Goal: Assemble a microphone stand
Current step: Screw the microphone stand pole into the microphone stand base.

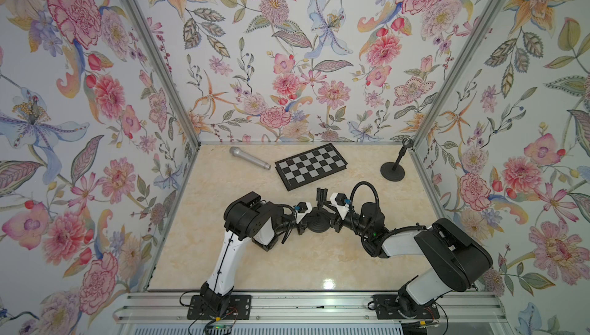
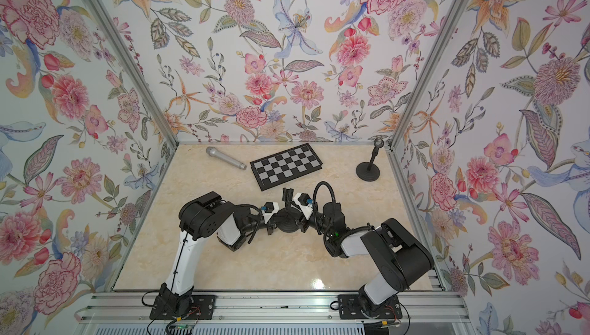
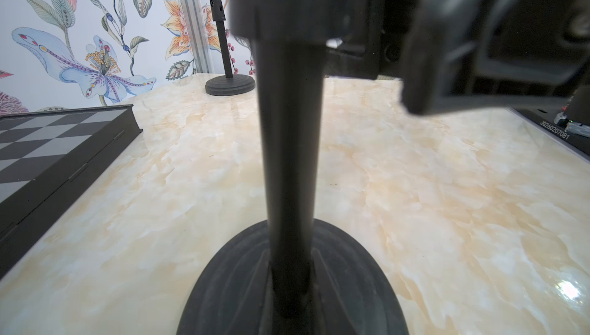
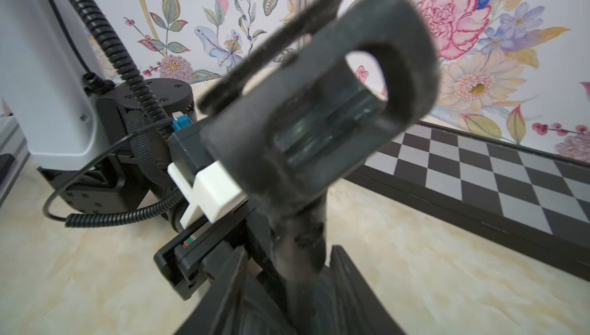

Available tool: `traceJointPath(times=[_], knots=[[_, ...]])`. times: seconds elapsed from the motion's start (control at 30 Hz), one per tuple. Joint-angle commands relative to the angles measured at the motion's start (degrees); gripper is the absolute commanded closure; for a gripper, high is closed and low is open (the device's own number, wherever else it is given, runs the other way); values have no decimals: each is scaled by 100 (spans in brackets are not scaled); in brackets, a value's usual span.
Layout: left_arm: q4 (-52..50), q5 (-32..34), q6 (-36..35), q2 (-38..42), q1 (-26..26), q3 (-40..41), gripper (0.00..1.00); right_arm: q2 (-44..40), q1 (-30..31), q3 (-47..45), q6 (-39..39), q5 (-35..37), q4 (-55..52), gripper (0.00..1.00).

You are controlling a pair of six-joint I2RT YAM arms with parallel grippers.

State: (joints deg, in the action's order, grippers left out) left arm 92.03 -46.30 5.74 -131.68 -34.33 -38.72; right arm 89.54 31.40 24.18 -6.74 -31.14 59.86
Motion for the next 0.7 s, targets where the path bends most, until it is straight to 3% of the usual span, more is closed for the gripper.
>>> traceJointPath(times=[0.0,0.27,0.37,0.47,0.5,0.57,0.6,0.67], knots=[[1328,236,-293,-576,41,240,84,-114,-193,400,-736,-1438,-1098,54],[1318,236,-292,-578,41,238,84,284,-507,923,-569,-1509,-846,59],[1334,245,-293,-577,40,246,84,365,-520,952,-388,-1401,-713,68],[1328,266,-297,-578,40,248,83,356,-496,813,-45,-965,-520,86],[1321,263,-300,-577,42,246,83,346,-448,671,175,-600,-262,94],[1326,286,-292,-574,40,247,82,313,-267,309,578,356,301,95],[1333,289,-284,-579,37,240,82,272,-97,122,776,1209,443,100],[1331,290,-284,-577,40,243,82,201,317,-135,982,2682,449,100]])
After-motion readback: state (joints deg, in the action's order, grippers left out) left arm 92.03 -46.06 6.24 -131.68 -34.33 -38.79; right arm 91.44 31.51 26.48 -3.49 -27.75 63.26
